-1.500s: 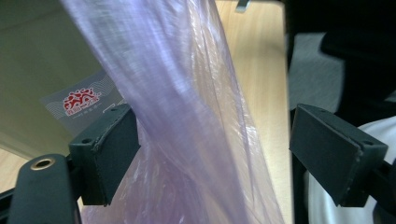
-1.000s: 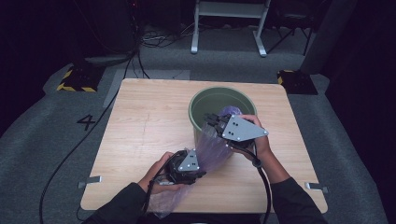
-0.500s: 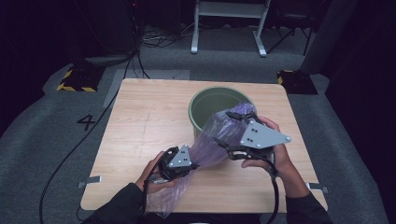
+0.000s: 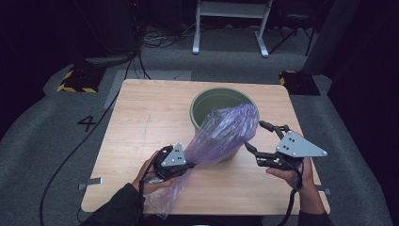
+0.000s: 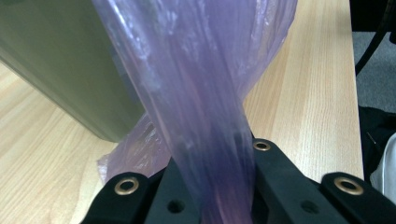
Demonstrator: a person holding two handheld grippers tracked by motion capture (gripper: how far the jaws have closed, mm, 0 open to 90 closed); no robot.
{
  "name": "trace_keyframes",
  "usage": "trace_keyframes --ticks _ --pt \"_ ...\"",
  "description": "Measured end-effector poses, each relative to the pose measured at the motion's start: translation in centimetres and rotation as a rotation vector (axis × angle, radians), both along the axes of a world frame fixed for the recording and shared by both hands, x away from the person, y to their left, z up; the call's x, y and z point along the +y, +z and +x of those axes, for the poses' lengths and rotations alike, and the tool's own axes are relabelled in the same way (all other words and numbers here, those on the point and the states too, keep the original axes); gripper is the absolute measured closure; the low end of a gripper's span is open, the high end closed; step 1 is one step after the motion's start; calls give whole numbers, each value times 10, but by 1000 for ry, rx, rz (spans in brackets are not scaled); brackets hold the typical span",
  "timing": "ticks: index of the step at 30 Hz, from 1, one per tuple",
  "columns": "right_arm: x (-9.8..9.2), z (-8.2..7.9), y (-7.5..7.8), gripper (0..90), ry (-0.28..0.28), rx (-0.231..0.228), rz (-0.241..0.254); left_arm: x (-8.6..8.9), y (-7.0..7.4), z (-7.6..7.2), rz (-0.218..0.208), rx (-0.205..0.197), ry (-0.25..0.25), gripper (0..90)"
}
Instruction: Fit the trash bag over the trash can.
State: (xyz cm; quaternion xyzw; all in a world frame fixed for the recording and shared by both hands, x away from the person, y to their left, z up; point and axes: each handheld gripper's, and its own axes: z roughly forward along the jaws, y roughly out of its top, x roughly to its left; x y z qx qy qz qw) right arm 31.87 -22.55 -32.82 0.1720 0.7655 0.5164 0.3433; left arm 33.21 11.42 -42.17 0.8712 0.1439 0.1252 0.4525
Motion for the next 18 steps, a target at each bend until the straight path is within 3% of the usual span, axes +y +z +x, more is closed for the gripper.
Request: trace_keyframes --ticks 2,4,6,8,15,18 --pt "-1 6 -2 281 11 39 7 0 0 0 -3 -1 -8 893" --pt "1 13 -2 371 44 87 25 0 1 0 -6 0 -12 893" --pt "5 19 -2 420 57 102 29 -1 1 0 -5 -1 -14 893" --pt "9 25 -1 525 73 125 30 0 2 0 -12 -4 -12 893" --pt "24 47 4 834 86 140 1 5 7 2 -46 -6 -6 892" --pt "33 55 6 874 68 154 -30 6 10 3 -53 -13 -10 891"
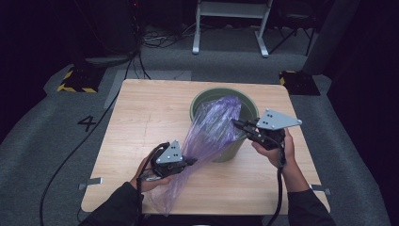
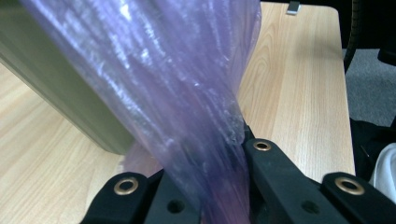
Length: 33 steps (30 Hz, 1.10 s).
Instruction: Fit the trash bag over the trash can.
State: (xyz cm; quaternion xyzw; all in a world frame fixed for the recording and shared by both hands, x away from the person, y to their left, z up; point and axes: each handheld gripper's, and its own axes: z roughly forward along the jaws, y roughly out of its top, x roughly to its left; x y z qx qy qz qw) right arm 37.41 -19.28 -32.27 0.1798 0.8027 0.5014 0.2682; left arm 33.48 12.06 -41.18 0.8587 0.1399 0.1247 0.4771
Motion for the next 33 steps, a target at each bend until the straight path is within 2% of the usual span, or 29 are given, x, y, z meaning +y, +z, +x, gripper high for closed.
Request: trace_keyframes --ticks 4,7,12,13,15,17,19,21,22,25,28,31,33 --pt "8 11 2 888 -48 31 -26 2 5 0 -18 -10 -1 880" --pt "15 21 2 889 -81 97 -65 5 9 2 -36 -9 -4 864" --pt "24 37 3 885 -118 175 -119 7 16 4 -44 -28 1 851" --pt "25 40 2 875 -123 186 -127 6 17 4 -48 -27 4 853" --pt "29 45 1 782 -132 206 -137 6 18 5 -44 -31 7 854" --pt "32 46 0 620 -143 190 -131 5 19 6 -44 -32 8 861" --pt "34 44 0 509 -139 186 -130 4 20 7 -43 -34 12 869" --pt "33 40 2 462 -148 164 -127 5 21 8 -44 -28 15 875" --pt "30 39 3 446 -151 156 -109 5 21 8 -46 -25 18 877" --pt "18 32 11 442 -144 116 -52 7 23 9 -44 -22 22 880" --pt "4 23 21 506 -135 71 32 6 25 10 -43 -22 19 881" --pt "9 16 27 533 -93 46 20 4 26 12 -39 -18 14 881" --pt "18 15 28 570 -43 58 6 1 27 13 -41 -15 14 879"
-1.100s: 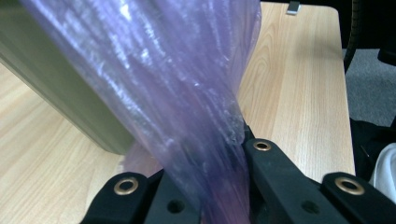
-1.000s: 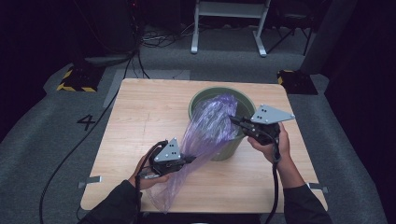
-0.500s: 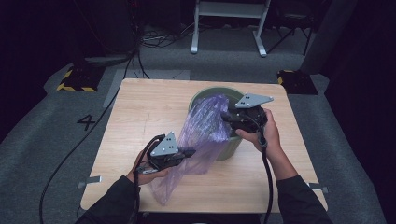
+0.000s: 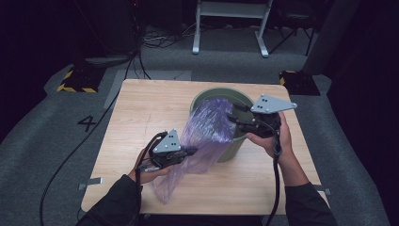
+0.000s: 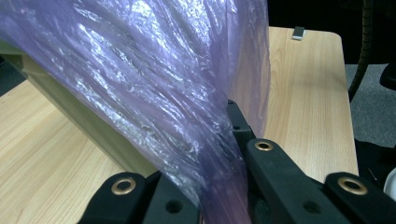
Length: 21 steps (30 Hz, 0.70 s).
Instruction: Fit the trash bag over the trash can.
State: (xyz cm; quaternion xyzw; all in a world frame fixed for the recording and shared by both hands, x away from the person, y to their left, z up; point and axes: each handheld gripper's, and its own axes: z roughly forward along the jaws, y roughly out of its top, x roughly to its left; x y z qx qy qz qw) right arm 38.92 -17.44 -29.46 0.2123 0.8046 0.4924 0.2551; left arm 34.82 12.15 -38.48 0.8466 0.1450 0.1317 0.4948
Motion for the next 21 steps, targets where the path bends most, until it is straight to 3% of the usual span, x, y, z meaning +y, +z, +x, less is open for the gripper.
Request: trace_keyframes --ticks 3,7,14,18,21 --pt "14 4 -3 626 47 34 -52 -2 1 2 -3 -3 6 875" --pt "23 15 -10 689 80 111 -87 -4 0 5 -2 1 9 872" --pt "29 27 -18 813 43 165 -180 -3 1 8 -20 -3 21 859" --pt "30 31 -20 762 8 171 -186 -4 3 9 -27 -4 21 857" --pt "26 29 -18 684 -4 151 -147 -6 4 10 -27 -5 23 858"
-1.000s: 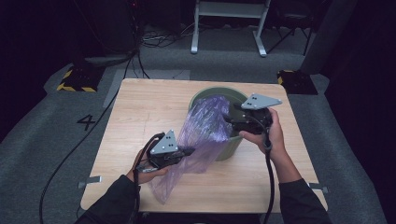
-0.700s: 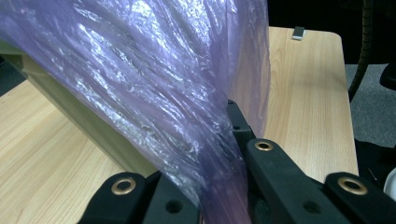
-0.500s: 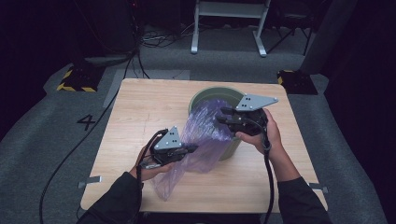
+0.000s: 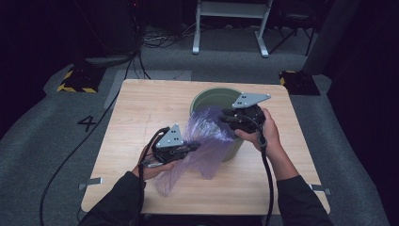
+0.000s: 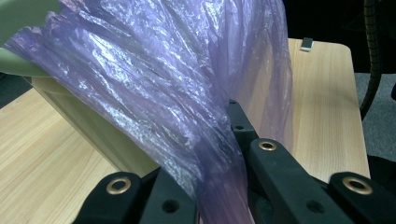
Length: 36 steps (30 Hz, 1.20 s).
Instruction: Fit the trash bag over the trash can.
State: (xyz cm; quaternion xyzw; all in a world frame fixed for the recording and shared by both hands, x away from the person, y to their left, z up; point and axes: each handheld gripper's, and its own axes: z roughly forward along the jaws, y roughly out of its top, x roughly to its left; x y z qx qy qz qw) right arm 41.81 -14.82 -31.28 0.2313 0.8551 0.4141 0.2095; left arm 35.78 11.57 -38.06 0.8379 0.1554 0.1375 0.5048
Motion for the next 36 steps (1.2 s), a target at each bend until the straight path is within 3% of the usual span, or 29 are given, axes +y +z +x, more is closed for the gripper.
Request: trace_keyframes --ticks 2,5,8,12,15,17,19,21,25,32,36 --pt "-4 -3 4 626 -14 -23 35 -1 0 1 -1 4 3 858" --pt "-10 -10 11 527 6 -50 94 -2 -1 3 -1 9 4 857" --pt "-13 -20 17 460 75 -50 160 -4 -2 5 -1 17 5 858" --pt "-4 -31 16 389 181 -18 169 -7 -3 7 2 24 7 855" --pt "6 -34 10 376 226 16 114 -8 -3 7 3 25 7 847" --pt "11 -32 5 448 239 34 84 -8 -3 7 -1 25 4 840" --pt "12 -29 0 603 234 29 56 -8 -3 6 -1 21 4 834" --pt "12 -26 -2 699 233 32 57 -7 -3 7 -8 20 2 822" --pt "14 -26 -5 870 232 -3 37 -6 -2 6 -15 16 5 782" --pt "9 -25 -2 899 215 -41 39 3 2 1 -16 24 15 585" --pt "0 -23 2 896 172 -59 75 12 5 -4 4 40 8 487"
